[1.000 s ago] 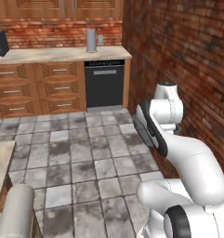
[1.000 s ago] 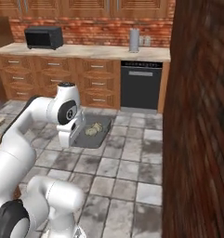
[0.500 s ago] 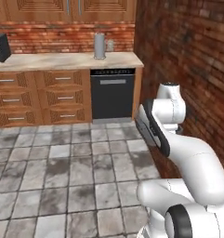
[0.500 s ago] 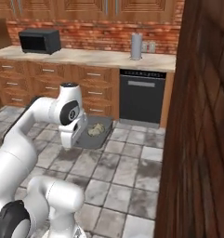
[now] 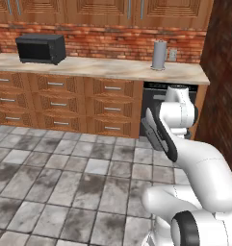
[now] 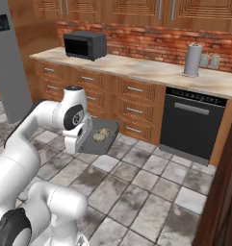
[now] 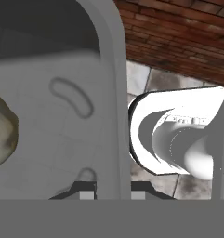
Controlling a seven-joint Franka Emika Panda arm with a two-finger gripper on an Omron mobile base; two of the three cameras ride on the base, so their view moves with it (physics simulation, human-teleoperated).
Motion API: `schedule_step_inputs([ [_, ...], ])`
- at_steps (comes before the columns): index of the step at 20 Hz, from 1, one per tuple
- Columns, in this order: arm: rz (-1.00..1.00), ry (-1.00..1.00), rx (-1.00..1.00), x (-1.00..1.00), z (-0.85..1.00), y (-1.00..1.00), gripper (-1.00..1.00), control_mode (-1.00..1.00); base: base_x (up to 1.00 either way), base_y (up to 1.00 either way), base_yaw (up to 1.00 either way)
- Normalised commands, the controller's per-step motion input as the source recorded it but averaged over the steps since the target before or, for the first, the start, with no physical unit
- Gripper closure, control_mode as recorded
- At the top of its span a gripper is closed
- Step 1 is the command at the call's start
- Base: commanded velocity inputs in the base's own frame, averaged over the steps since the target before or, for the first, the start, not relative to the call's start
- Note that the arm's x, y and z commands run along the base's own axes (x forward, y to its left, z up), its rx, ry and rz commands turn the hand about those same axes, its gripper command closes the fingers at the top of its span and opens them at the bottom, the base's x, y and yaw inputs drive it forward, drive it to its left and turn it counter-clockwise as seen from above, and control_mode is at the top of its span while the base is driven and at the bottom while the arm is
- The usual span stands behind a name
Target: Place two dumplings into each of the tupperware containers and then place the containers in the fridge.
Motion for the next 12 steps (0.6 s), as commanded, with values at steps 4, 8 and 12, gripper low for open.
schedule_step_inputs([
  [4, 0.0, 0.0, 0.0, 0.0, 0.0, 0.0, 1.0, 1.0, 1.0, 0.0, 0.48],
  [8, 0.0, 0.0, 0.0, 0.0, 0.0, 0.0, 1.0, 1.0, 1.0, -0.01, 0.49],
  [12, 0.0, 0.0, 0.0, 0.0, 0.0, 0.0, 1.0, 1.0, 1.0, -0.05, 0.54],
])
